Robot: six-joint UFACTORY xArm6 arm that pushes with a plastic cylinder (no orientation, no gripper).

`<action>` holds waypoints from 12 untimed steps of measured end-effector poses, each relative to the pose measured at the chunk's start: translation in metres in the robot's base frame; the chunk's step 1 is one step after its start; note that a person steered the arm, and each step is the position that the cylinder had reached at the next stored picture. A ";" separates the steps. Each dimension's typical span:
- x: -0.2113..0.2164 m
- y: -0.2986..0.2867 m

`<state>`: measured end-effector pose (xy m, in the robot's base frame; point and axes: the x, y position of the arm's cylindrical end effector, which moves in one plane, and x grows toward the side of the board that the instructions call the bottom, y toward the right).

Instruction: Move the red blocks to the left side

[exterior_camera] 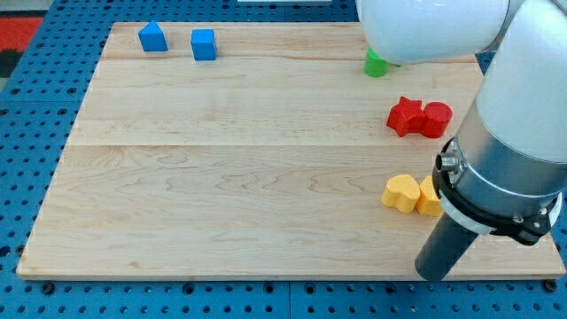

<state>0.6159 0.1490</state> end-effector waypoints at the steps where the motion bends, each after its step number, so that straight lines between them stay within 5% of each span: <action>1: 0.000 0.000; 2: 0.002 0.022; 3: 0.001 0.107; 5: -0.068 0.196; 10: -0.084 0.196; 12: -0.188 0.197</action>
<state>0.4276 0.3456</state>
